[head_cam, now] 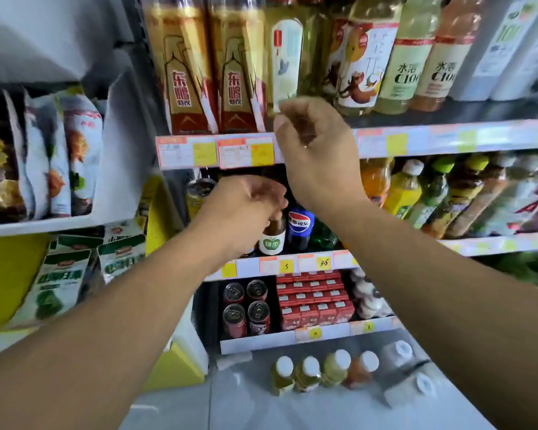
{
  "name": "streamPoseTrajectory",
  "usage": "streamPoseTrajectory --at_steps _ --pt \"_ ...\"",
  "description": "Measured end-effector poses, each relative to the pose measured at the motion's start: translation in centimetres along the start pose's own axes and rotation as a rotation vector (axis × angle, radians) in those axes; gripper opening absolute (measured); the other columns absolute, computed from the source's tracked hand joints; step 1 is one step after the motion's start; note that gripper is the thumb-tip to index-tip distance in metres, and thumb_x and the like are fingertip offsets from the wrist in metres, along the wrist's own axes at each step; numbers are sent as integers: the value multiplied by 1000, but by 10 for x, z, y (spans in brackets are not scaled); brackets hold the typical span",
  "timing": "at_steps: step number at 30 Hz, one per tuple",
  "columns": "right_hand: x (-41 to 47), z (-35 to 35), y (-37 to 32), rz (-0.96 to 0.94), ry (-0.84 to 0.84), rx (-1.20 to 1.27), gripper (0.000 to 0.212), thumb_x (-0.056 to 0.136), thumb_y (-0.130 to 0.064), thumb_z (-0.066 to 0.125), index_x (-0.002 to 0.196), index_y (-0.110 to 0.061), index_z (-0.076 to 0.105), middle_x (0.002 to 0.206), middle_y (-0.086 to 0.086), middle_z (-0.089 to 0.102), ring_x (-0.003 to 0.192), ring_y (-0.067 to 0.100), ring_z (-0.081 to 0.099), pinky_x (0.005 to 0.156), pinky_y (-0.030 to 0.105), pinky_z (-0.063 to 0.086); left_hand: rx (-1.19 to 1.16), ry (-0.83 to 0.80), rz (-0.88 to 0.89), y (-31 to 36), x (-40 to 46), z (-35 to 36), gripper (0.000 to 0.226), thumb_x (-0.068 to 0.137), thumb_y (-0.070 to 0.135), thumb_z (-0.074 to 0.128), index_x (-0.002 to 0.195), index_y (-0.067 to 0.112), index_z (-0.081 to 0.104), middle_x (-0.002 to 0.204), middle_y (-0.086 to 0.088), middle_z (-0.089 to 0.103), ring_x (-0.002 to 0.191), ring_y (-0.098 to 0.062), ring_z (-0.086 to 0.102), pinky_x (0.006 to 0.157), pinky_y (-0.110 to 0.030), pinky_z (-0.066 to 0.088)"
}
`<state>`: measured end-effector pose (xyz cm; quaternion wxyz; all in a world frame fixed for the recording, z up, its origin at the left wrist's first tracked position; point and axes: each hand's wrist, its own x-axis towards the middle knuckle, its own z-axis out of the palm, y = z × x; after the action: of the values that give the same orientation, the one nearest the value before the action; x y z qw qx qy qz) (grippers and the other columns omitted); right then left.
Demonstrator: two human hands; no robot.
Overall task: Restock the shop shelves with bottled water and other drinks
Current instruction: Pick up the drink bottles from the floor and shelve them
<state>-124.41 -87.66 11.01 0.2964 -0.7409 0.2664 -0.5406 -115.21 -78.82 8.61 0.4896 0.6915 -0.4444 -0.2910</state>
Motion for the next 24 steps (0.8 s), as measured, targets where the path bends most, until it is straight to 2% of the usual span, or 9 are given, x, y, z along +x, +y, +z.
streamPoseTrajectory --at_steps 3,5,8,11,13,15,17,19,24 --pt "-69 -9 51 113 -91 -32 13 94 -17 60 100 -17 72 82 -16 65 74 -1 60 69 16 48 147 -218 -144 -50 -5 29 29 85 41 60 89 15 74 90 -12 75 81 -37 65 74 -49 52" --pt "-115 -12 88 249 -211 -84 12 95 -16 61 97 -18 72 74 -20 62 68 -1 57 65 17 46 247 -359 -276 -91 -9 49 38 79 47 61 84 11 72 77 -12 68 69 -27 53 66 -41 41" --pt "-178 -10 146 440 -474 -198 13 95 -17 60 91 -14 72 74 -12 61 66 6 53 63 26 43 412 -498 -433 -157 -19 80 39 84 43 67 81 4 69 70 -8 56 67 -20 44 64 -33 34" --pt "-236 0 198 615 -642 -255 16 94 -15 60 86 -20 73 70 -12 61 68 10 54 62 26 41 591 -590 -451 -227 -29 111 31 89 36 65 91 6 72 82 -7 65 77 -25 58 70 -35 47" --pt "-270 8 227 742 -671 -254 18 93 -14 59 94 -21 75 89 -2 72 85 17 64 75 30 49 679 -633 -467 -267 -37 130 32 89 36 65 109 11 69 99 -7 69 90 -24 65 77 -32 52" --pt "-296 13 247 850 -690 -262 24 95 -15 55 110 -21 73 112 1 73 102 22 66 88 33 53 693 -614 -436 -303 -45 150 39 85 34 68 118 14 64 103 -5 67 83 -21 64 66 -27 49" --pt "-315 16 261 865 -706 -284 27 96 -15 54 117 -21 71 120 2 71 109 25 64 92 33 51 630 -551 -368 -334 -53 167 53 81 30 73 131 20 55 120 -3 64 99 -20 62 79 -27 50" --pt "-326 19 269 879 -719 -303 27 97 -13 53 117 -20 70 120 3 71 109 26 64 91 33 51 651 -500 -328 -355 -58 180 60 81 30 70 136 24 48 131 -3 59 115 -27 58 95 -36 49" --pt "-341 23 274 953 -678 -206 39 87 -1 50 109 -24 72 107 -2 75 99 23 68 88 40 56 866 -358 -252 -369 -58 190 37 87 38 64 121 32 52 124 -4 65 111 -35 60 88 -43 52"
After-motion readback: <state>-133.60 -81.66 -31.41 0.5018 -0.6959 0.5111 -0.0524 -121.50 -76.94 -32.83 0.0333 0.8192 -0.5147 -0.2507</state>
